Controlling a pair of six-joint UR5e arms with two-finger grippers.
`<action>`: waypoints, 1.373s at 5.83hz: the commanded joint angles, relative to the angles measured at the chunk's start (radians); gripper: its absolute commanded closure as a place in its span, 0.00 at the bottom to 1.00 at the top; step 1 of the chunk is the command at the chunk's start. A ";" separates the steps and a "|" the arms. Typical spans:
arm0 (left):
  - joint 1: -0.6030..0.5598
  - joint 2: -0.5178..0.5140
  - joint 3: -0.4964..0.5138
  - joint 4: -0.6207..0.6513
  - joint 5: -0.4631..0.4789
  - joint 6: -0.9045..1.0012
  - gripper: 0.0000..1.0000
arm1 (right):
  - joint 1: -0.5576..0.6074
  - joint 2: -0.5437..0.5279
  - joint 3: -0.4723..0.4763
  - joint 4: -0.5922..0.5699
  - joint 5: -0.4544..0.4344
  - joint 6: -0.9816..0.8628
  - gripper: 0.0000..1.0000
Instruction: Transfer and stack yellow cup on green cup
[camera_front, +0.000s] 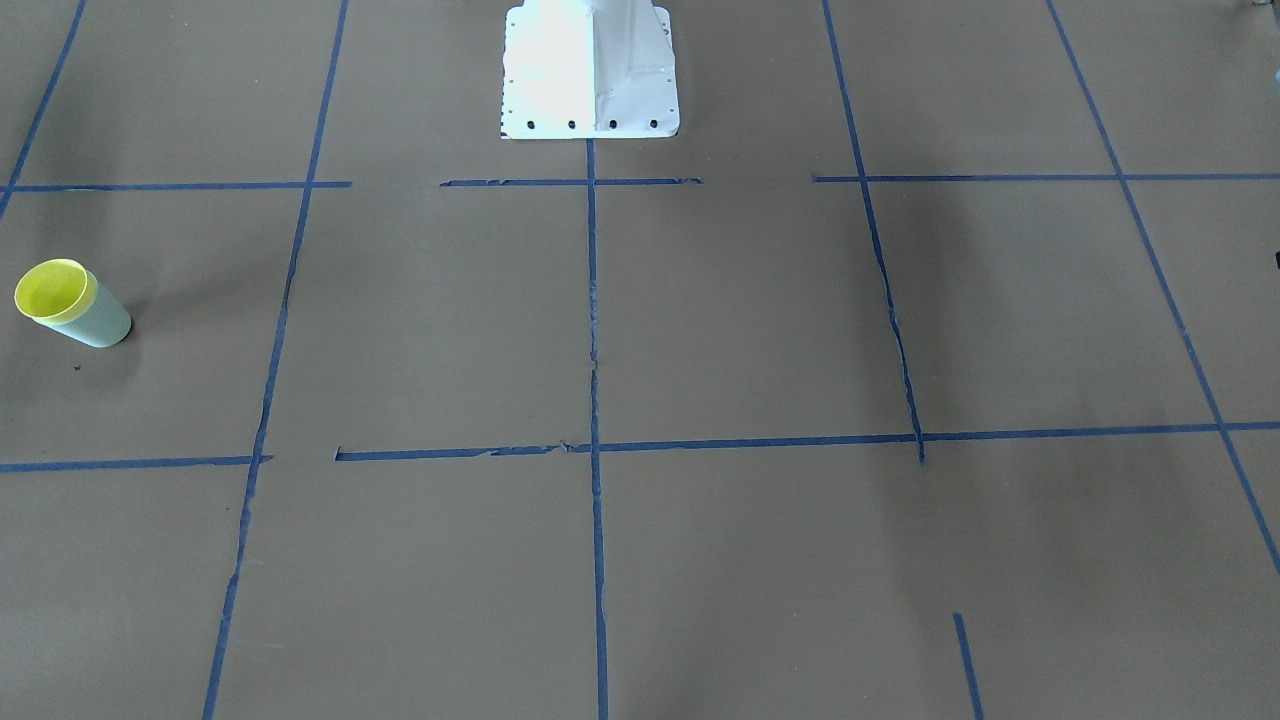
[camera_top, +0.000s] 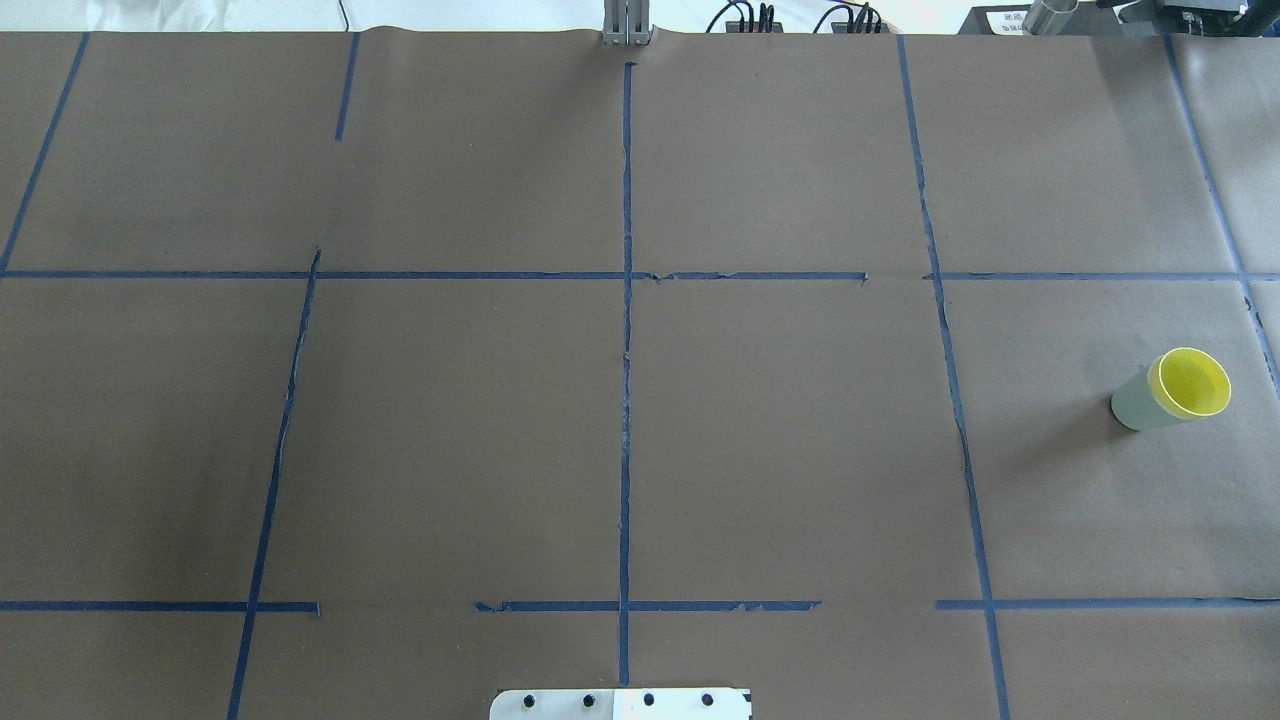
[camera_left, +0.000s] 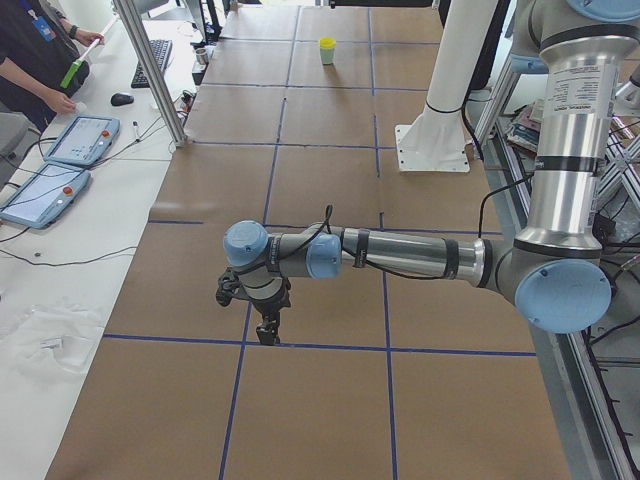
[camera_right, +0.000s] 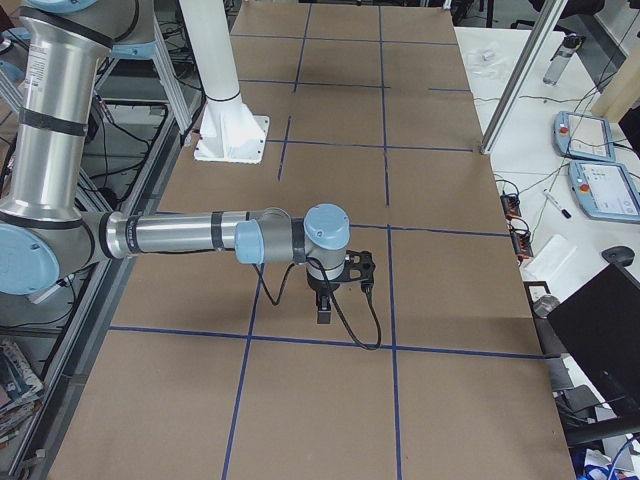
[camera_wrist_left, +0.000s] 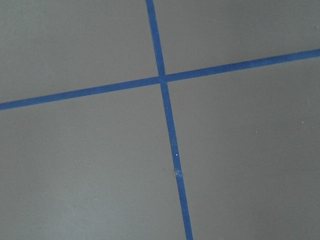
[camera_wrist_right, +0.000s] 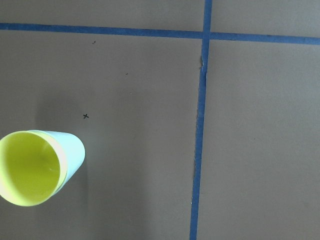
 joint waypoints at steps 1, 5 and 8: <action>0.000 0.014 -0.007 0.004 0.002 -0.006 0.00 | 0.000 0.003 0.001 0.001 -0.001 0.020 0.00; 0.001 0.019 -0.020 0.011 0.005 -0.001 0.00 | -0.002 0.003 0.001 0.003 0.000 0.023 0.00; 0.001 0.019 -0.019 0.011 0.008 -0.001 0.00 | -0.002 0.003 0.001 0.003 0.000 0.023 0.00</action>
